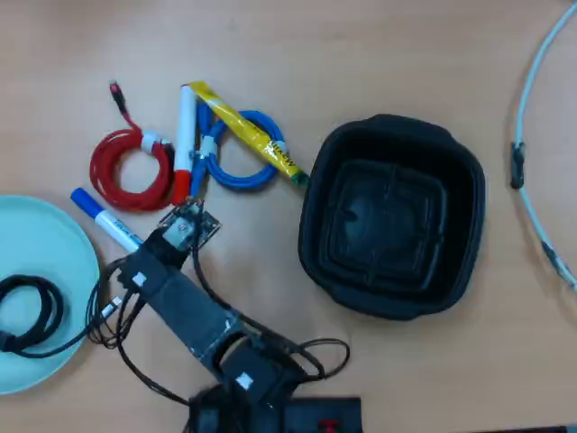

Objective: Pick up the blue pen and put it in the black bowl

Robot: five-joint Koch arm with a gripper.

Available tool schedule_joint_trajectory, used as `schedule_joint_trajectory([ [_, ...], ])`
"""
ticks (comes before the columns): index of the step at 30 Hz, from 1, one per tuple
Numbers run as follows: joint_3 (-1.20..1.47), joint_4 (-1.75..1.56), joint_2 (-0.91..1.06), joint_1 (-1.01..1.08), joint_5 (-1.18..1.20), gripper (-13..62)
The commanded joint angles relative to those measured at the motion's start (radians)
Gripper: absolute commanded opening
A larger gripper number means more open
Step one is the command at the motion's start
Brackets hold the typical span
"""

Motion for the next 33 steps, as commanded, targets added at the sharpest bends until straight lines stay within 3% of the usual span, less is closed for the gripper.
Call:
schedule_joint_trajectory([
  [1, -0.153, -0.008, -0.048, -0.015, 0.067, 49.7],
  [9, -0.298, -0.003, -0.201, -0.060, 0.089, 49.7],
  [16, -0.368, -0.002, -0.219, -0.127, 0.094, 49.7],
  [24, -0.514, -0.006, -0.414, -0.140, 0.084, 49.7],
  [33, -0.526, -0.041, -0.488, -0.133, 0.095, 49.7],
])
